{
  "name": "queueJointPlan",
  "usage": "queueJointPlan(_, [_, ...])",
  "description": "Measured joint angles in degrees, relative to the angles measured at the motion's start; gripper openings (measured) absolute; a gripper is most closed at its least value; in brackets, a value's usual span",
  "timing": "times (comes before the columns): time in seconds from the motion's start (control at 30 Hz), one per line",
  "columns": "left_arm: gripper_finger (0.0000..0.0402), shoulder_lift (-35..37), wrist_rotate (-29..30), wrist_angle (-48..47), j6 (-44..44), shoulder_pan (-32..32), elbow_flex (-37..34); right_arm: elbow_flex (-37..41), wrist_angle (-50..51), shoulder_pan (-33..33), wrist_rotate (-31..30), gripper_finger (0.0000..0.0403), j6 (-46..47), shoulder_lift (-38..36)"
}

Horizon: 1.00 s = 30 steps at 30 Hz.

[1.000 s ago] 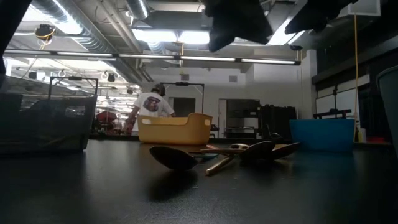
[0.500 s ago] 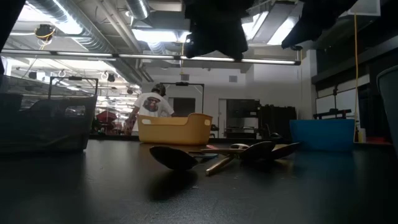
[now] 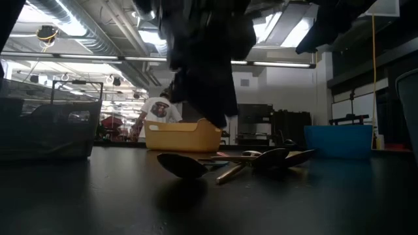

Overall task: Sort silverware by color (type)
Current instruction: Put the gold spoon into the black bin

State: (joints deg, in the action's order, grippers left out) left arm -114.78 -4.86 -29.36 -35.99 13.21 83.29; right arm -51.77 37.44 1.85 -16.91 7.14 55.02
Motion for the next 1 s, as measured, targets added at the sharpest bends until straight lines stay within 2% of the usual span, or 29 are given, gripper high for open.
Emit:
queueJointPlan(0.17, [0.0137,0.00,0.00,8.91,-0.08,0.00,-5.28,0.00,0.04,0.00,0.00,0.0067,0.00,0.00])
queueJointPlan(0.5, [0.0137,0.00,1.31,17.02,-1.60,0.09,-10.45,0.00,0.04,0.00,0.02,0.0067,0.00,0.00])
queueJointPlan(0.73, [0.0137,-0.02,1.47,19.42,-1.60,0.45,-10.69,0.00,0.04,0.00,0.00,0.0067,0.00,0.00])
queueJointPlan(1.0, [0.0137,-1.79,4.65,19.36,-2.90,2.25,-10.75,-0.04,0.17,0.00,0.02,0.0067,0.00,0.00])
